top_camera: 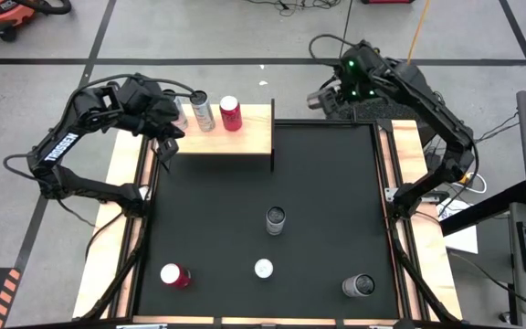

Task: Place canned beverage on shelf
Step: Put the top blue soda can on the shelf

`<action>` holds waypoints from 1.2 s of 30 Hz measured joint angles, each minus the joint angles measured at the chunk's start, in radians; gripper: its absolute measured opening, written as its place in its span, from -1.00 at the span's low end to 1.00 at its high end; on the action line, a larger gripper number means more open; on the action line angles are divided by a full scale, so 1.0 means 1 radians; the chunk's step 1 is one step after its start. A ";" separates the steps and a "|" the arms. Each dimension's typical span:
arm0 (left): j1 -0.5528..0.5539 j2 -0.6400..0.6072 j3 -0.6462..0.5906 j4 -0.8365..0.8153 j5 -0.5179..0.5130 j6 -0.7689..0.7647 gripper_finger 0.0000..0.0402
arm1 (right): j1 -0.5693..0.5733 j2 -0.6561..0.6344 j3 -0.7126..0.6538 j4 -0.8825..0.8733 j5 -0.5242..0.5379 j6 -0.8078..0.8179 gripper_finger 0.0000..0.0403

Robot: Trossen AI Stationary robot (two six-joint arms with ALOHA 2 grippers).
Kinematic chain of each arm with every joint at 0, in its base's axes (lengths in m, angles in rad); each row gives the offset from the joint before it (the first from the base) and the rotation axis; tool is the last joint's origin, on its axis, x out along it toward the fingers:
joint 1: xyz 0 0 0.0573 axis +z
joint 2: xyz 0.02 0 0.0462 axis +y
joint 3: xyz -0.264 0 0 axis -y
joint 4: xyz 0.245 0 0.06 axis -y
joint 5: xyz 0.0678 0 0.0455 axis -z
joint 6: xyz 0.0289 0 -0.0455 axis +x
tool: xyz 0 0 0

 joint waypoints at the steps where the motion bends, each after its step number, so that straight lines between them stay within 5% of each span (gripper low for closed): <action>1: 0.000 0.002 0.000 0.000 0.000 0.000 -1.00 | 0.006 0.001 0.001 0.015 -0.006 0.000 0.01; 19: 0.000 0.005 0.000 -0.003 -0.006 0.011 -1.00 | 0.047 0.096 0.050 0.247 -0.138 0.015 0.01; 27: 0.000 0.005 0.000 -0.005 -0.008 0.027 -1.00 | 0.100 0.209 0.206 0.253 -0.136 -0.036 0.01; 36: 0.000 0.005 0.000 -0.005 -0.008 0.027 -1.00 | 0.127 0.293 0.227 0.231 -0.132 -0.061 0.01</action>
